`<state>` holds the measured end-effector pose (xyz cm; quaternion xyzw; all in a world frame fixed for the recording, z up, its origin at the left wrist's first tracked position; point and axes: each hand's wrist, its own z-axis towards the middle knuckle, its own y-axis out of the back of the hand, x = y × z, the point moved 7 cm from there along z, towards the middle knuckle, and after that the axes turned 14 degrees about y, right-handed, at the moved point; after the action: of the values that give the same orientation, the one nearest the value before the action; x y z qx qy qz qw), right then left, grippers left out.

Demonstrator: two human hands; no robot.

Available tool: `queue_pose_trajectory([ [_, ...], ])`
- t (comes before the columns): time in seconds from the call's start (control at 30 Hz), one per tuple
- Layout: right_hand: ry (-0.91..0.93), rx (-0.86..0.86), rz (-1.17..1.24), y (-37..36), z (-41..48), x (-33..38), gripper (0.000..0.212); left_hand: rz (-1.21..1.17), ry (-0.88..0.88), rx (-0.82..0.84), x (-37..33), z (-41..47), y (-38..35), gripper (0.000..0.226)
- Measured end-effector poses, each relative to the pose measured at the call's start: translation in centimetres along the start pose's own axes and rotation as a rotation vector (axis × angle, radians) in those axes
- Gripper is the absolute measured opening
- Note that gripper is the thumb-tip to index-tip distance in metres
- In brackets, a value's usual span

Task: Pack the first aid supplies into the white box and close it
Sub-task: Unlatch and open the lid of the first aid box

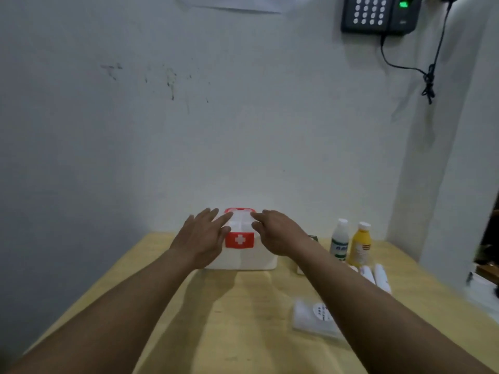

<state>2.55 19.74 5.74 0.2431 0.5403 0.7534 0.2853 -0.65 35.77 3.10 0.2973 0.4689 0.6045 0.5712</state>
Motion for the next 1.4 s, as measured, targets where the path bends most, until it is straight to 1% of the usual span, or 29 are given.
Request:
queue_pose_trajectory([
  [0.13, 0.045, -0.012, -0.040, -0.3, -0.1, -0.3, 0.042, -0.069, 0.076, -0.056, -0.2, -1.1, -0.2, 0.052],
  [0.27, 0.033, -0.015, -0.063, -0.5, -0.4, -0.3, 0.037, -0.106, 0.172, -0.143, -0.5, -2.7, -0.3, 0.057],
  [0.33, 0.030, -0.017, -0.049, -0.5, -0.5, -0.1, 0.036, -0.068, 0.173, -0.154, -0.8, -3.4, -0.6, 0.062],
  [0.4, 0.023, -0.006, -0.031, -0.4, -0.6, 0.1, 0.036, 0.003, 0.127, -0.164, -1.1, -3.8, -1.1, 0.063],
  [0.5, 0.035, -0.003, -0.027, -0.4, -0.7, 0.1, 0.038, -0.037, 0.153, -0.214, -0.9, -4.5, -0.9, 0.061],
  [0.6, 0.068, 0.000, -0.061, -0.2, -0.8, 0.3, 0.038, -0.228, 0.253, -0.306, -0.8, -5.5, -0.1, 0.048],
  [0.67, 0.076, 0.011, -0.071, -0.2, -0.9, 0.3, 0.040, -0.436, 0.385, -0.287, -0.7, -6.0, 0.0, 0.036],
  [0.73, 0.071, 0.019, -0.054, -0.2, -0.9, 0.2, 0.040, -0.646, 0.592, -0.172, -0.5, -5.9, -0.7, 0.031],
  [0.8, 0.060, 0.030, -0.039, -0.3, -1.0, 0.2, 0.041, -0.896, 0.787, -0.038, -0.3, -5.6, -2.4, 0.035],
  [0.87, 0.052, 0.037, -0.023, -0.5, -1.0, 0.1, 0.042, -1.188, 0.963, 0.048, -0.4, -5.4, -4.1, 0.041],
  [0.93, 0.039, 0.023, 0.010, -0.5, -1.0, 0.0, 0.044, -1.467, 1.099, 0.142, -1.0, -5.4, -5.3, 0.044],
  [1.0, 0.038, 0.023, 0.023, -0.5, -1.0, -0.1, 0.046, -1.761, 1.142, 0.274, -2.5, -5.2, -5.9, 0.038],
  [1.03, 0.038, 0.034, 0.026, -0.5, -1.0, -0.2, 0.047, -1.806, 1.153, 0.295, -2.8, -5.1, -5.9, 0.037],
  [1.07, 0.041, 0.044, 0.027, -0.4, -1.1, -0.2, 0.047, -1.799, 1.173, 0.272, -2.7, -5.0, -5.9, 0.037],
  [1.13, 0.044, 0.047, 0.040, -0.2, -1.2, -0.2, 0.048, -1.793, 1.194, 0.211, -2.3, -4.7, -6.3, 0.046],
  [1.17, 0.044, 0.043, 0.048, -0.2, -1.2, -0.3, 0.049, -1.823, 1.191, 0.208, -2.4, -4.7, -6.4, 0.051],
  [1.4, 0.066, 0.035, 0.057, 0.0, -1.2, -0.5, 0.048, -1.875, 1.192, 0.289, -2.5, -4.2, -7.3, 0.057],
])
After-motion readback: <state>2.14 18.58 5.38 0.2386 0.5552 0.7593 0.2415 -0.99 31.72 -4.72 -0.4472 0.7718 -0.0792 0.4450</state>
